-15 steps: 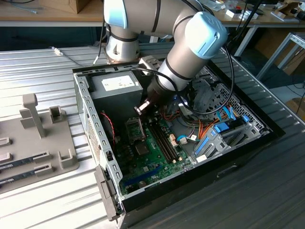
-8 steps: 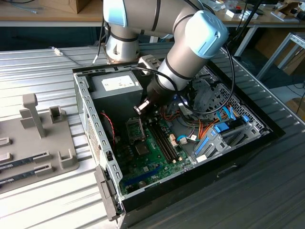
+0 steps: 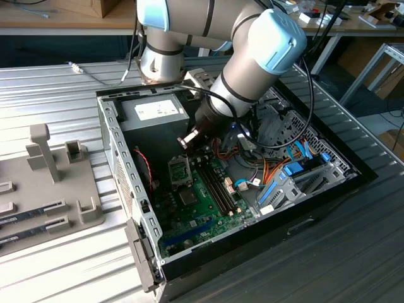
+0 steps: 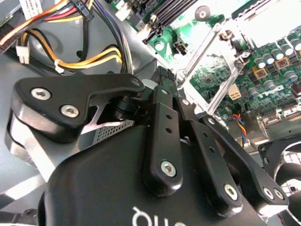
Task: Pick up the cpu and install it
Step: 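Install the first cpu locking lever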
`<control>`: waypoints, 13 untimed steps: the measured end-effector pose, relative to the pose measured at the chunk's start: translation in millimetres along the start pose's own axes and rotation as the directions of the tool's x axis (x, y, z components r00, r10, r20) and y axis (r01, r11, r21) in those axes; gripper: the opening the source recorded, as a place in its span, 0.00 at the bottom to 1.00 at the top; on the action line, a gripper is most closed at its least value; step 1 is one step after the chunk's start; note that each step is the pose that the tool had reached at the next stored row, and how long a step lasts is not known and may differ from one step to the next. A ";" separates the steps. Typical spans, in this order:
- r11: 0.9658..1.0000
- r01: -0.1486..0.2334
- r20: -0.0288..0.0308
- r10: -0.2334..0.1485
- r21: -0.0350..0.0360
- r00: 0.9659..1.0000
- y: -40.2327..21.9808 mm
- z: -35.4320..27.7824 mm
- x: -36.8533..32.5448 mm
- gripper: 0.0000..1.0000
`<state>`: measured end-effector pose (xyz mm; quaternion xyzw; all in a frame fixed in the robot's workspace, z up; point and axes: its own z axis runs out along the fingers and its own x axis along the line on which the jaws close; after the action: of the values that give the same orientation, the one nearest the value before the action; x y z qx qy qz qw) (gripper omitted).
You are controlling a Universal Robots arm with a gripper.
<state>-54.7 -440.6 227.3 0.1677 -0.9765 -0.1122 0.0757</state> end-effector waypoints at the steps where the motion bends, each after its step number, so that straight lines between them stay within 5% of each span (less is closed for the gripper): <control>1: 1.000 0.000 0.000 0.000 -0.002 1.000 -0.4 -0.1 0.1 0.11; 8: 1.000 0.013 0.003 -0.013 -0.016 1.000 -6.7 -1.4 2.7 0.11; 13: 0.998 0.058 -0.006 -0.058 -0.016 0.998 -6.8 -1.6 2.7 0.11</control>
<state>-54.8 -448.1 227.6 0.1959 -0.9700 -0.1215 0.0772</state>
